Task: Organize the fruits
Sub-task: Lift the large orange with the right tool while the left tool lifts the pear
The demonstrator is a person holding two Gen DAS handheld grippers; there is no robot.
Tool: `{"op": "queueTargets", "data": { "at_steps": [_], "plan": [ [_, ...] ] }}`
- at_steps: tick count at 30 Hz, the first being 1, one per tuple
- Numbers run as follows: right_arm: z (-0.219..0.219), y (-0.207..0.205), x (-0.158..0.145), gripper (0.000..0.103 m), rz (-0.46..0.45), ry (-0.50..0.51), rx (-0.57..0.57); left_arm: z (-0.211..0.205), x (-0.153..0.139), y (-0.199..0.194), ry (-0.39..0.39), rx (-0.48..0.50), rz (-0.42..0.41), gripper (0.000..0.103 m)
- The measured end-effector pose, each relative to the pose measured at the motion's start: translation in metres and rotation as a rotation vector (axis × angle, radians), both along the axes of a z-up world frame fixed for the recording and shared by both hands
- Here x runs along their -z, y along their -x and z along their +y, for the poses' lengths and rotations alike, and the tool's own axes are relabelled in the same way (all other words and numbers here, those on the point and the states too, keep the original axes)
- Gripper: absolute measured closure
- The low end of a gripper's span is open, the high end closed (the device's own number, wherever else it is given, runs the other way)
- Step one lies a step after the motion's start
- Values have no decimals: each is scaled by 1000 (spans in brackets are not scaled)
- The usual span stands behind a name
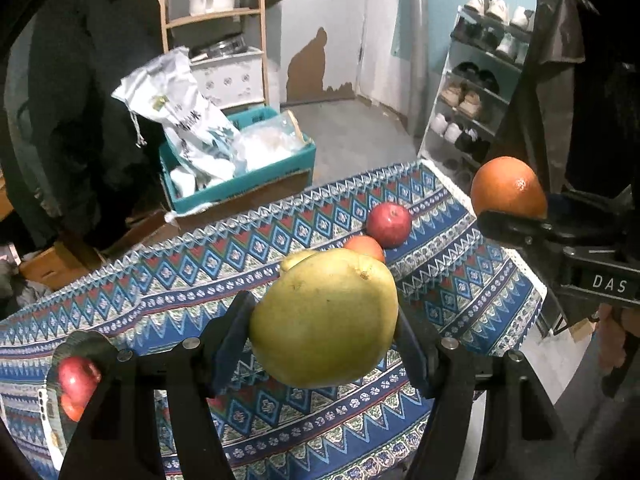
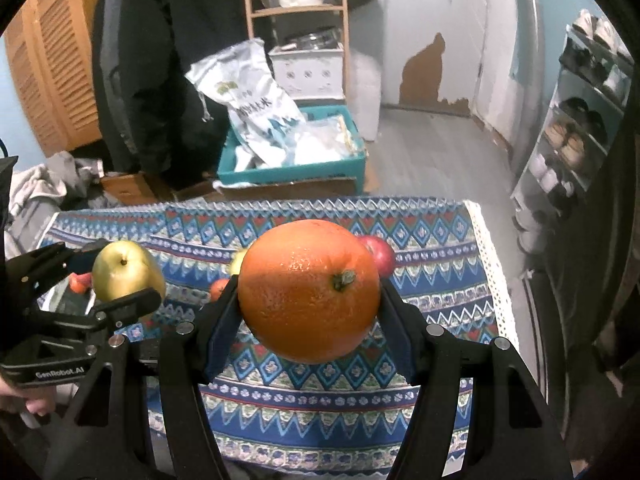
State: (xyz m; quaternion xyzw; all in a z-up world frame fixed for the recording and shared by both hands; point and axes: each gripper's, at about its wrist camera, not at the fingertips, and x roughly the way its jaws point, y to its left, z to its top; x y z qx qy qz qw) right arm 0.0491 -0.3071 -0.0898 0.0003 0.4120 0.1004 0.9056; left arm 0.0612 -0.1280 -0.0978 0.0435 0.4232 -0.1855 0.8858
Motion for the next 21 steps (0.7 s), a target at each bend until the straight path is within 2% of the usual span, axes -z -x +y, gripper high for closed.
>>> {"op": "queueTargets", "data": {
  "at_steps": [8, 21],
  "plan": [
    [13, 7, -17, 38, -38, -12, -38, 18, -24, 13, 19, -12, -49, 34],
    [47, 5, -35, 38, -76, -30, -110, 51, -45, 27, 48, -55, -89, 34]
  ]
}}
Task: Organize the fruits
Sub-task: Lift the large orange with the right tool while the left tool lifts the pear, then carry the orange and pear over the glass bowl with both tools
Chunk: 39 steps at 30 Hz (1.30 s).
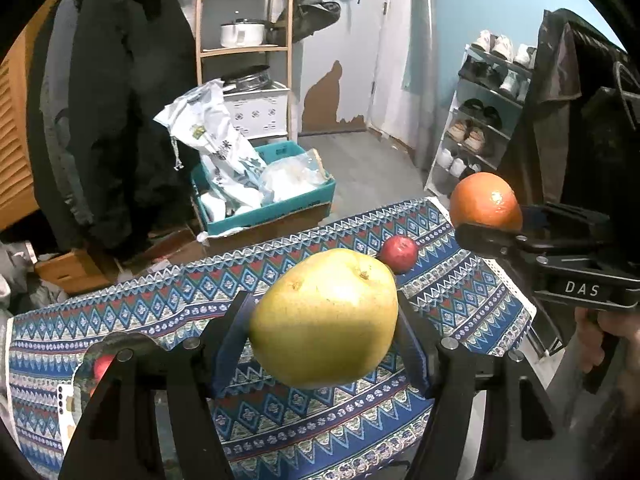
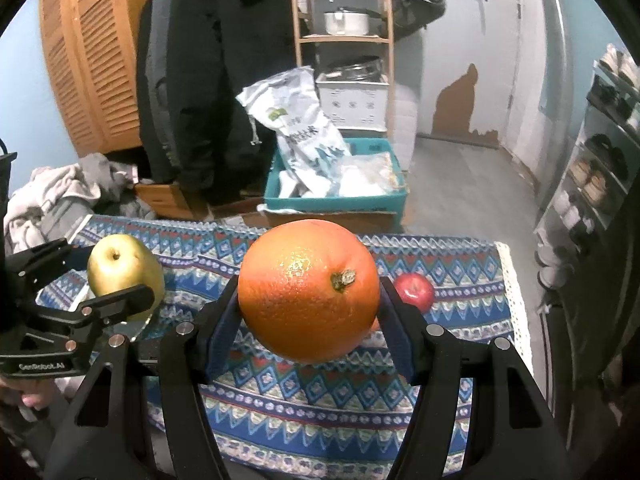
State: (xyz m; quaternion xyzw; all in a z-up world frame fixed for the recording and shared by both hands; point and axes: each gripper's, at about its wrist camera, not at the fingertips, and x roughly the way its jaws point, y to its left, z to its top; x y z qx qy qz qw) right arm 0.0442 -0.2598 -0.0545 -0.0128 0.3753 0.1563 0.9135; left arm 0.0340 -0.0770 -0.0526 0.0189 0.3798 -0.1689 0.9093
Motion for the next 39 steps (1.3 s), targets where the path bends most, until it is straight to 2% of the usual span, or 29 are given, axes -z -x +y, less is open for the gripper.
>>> {"op": "queueTargets", "data": {
  "at_steps": [15, 39],
  "plan": [
    [65, -16, -4, 38, 5, -6, -123, 57, 1, 2, 30, -107, 7, 34],
    [193, -41, 11, 38, 73, -4, -324, 170, 19, 14, 62, -327, 44, 34]
  ]
}}
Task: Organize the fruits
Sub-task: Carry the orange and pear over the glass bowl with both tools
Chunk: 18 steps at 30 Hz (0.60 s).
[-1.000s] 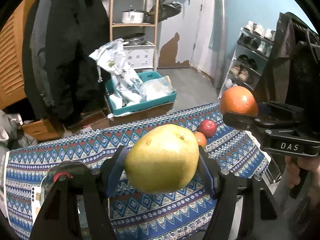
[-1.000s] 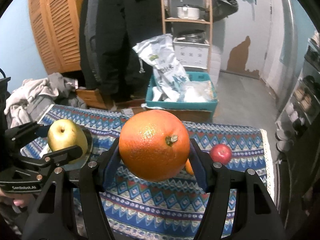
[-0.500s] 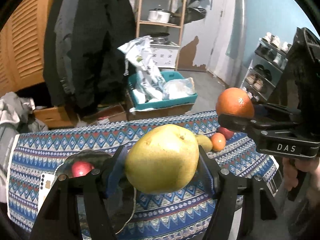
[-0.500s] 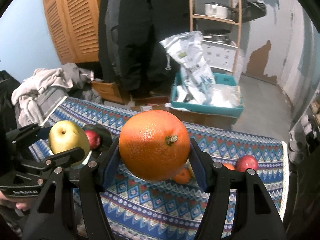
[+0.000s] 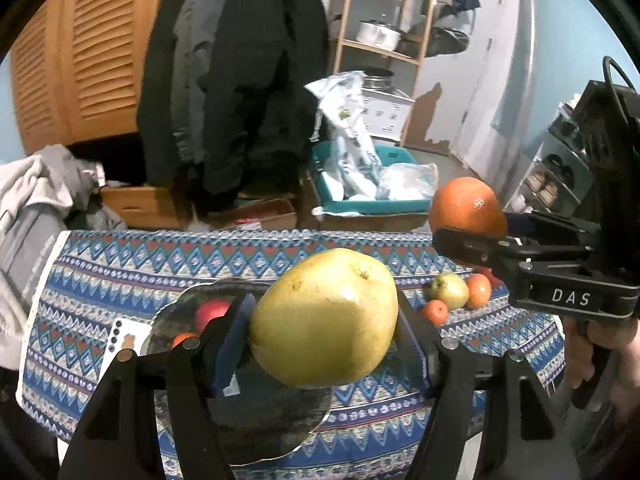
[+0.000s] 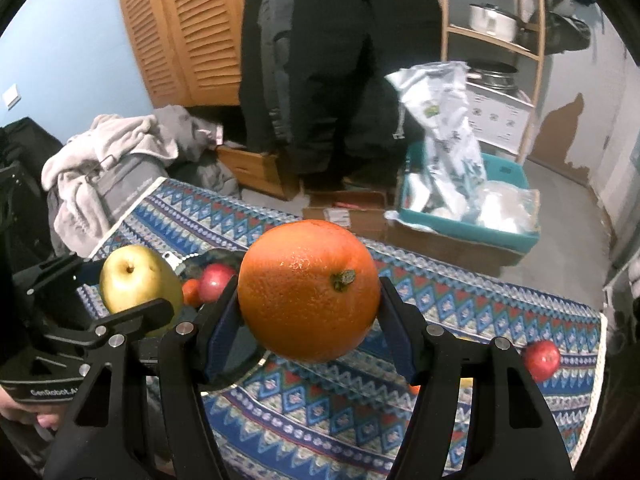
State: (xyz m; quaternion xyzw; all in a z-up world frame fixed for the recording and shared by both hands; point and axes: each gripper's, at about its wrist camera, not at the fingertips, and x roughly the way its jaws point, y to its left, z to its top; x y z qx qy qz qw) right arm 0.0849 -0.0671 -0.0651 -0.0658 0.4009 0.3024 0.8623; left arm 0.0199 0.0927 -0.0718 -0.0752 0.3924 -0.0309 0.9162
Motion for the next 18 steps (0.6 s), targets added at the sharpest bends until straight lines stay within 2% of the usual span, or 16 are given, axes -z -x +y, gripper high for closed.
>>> {"op": "queueTargets", "data": {
  "at_steps": [18],
  "plan": [
    [88, -10, 24, 38, 55, 33, -120, 70, 35, 17, 26, -144, 83, 33]
  ]
}}
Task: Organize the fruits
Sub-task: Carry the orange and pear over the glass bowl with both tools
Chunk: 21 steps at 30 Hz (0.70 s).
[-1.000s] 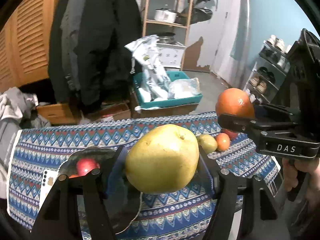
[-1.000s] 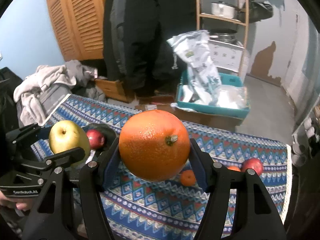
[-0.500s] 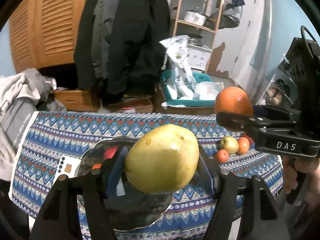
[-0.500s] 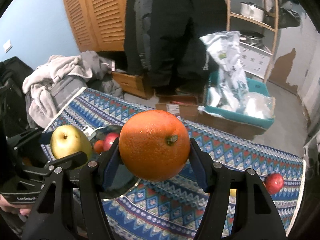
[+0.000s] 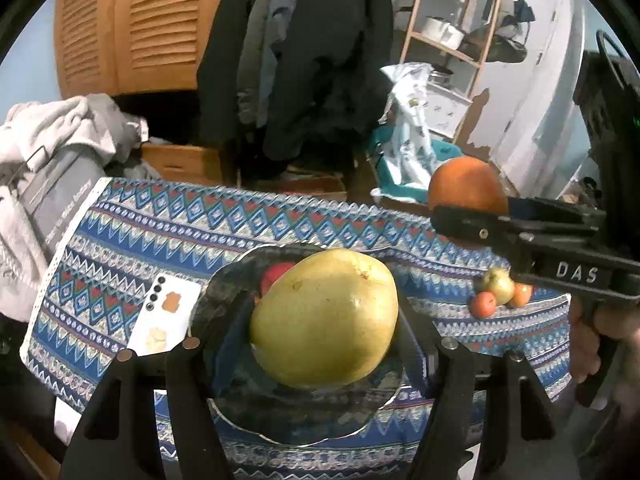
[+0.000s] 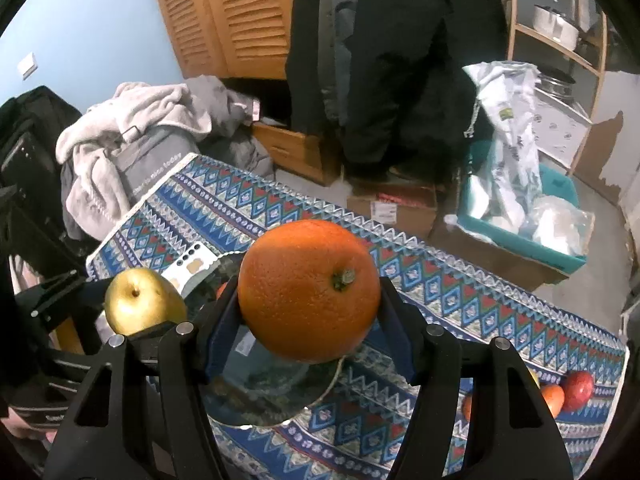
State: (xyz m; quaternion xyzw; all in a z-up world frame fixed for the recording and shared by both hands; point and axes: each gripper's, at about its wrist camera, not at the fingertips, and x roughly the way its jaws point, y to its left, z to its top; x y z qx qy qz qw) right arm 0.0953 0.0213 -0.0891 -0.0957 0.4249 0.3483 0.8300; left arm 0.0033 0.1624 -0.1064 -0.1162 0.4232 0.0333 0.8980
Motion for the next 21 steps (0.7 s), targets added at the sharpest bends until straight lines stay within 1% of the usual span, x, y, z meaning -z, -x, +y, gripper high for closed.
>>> {"op": "queueTargets", "data": {
  "at_steps": [9, 21],
  "plan": [
    [20, -4, 18, 38, 32, 27, -19, 18, 32, 0, -6, -42, 73, 34],
    [27, -11, 45, 38, 95, 65, -18, 32, 70, -6, 32, -89, 176, 33]
  ]
}}
